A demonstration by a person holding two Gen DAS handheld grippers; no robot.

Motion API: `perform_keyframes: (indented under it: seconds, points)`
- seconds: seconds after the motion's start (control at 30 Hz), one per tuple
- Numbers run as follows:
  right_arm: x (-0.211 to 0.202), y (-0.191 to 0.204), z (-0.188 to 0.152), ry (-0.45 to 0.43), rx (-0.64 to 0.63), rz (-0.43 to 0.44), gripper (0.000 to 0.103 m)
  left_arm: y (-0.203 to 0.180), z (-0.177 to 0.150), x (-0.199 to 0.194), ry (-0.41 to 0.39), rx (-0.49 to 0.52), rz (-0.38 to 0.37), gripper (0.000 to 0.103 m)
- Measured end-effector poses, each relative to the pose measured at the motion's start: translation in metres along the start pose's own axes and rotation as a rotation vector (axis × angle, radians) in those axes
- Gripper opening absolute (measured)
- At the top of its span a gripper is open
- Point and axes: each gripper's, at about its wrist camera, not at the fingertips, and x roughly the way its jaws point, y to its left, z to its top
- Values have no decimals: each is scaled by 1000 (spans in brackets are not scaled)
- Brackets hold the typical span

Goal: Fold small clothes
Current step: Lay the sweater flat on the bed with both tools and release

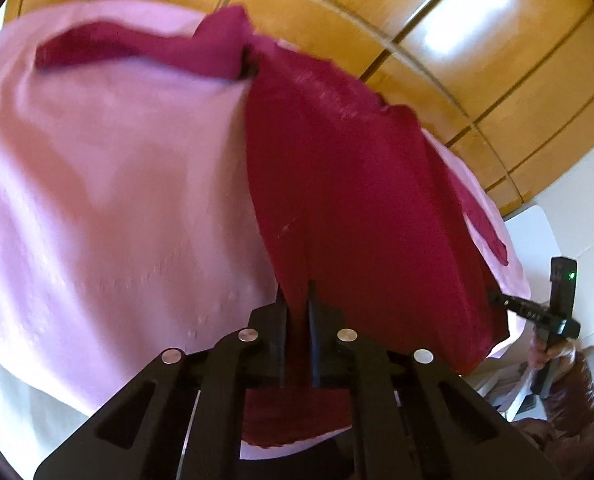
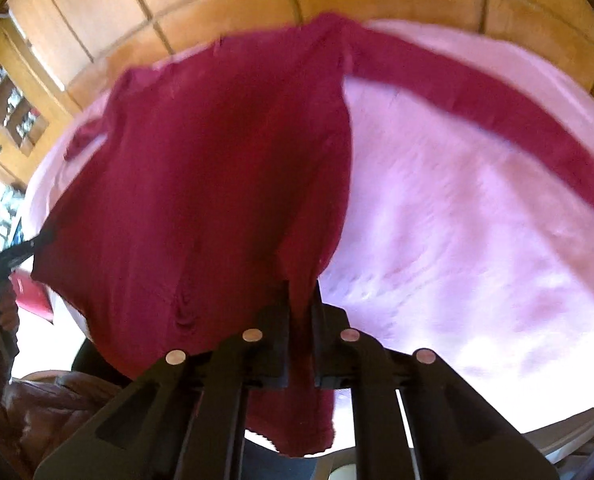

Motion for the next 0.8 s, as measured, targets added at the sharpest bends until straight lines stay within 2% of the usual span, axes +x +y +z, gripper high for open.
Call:
perform_keyframes:
  seconds: [0.1, 0.2, 0.27, 0.33, 0.4, 0.47, 0.53, 0.57, 0.7, 0.8]
  points:
    - [-18, -7, -5, -28, 13, -3, 6, -5, 3, -12, -23, 33, 23, 6]
    - [1, -13, -23, 46, 27, -12, 6, 2, -9, -6, 20, 45, 74, 6]
    - [17, -12, -33, 96, 28, -16, 6, 9, -20, 9, 74, 48, 136, 6]
    - [25, -13, -39, 102, 30, -20, 7, 15, -26, 16, 98, 38, 169, 6]
    - [20, -20, -35, 96, 61, 26, 12, 14, -24, 11, 84, 29, 166, 6]
    - [12, -35, -28, 63, 74, 6, 40, 14, -18, 7, 58, 30, 185, 10]
    - [1, -64, -17, 4, 156, -46, 51, 14, -14, 0, 16, 24, 219, 23]
    - [-4, -83, -12, -27, 225, -54, 51, 14, -12, -2, -4, 18, 227, 25]
    - [-25, -191, 2, -195, 608, -115, 54, 5, -3, -3, -54, 1, 235, 25]
    - [-32, -253, 12, -288, 796, -168, 59, -6, 0, -2, -71, 2, 225, 25]
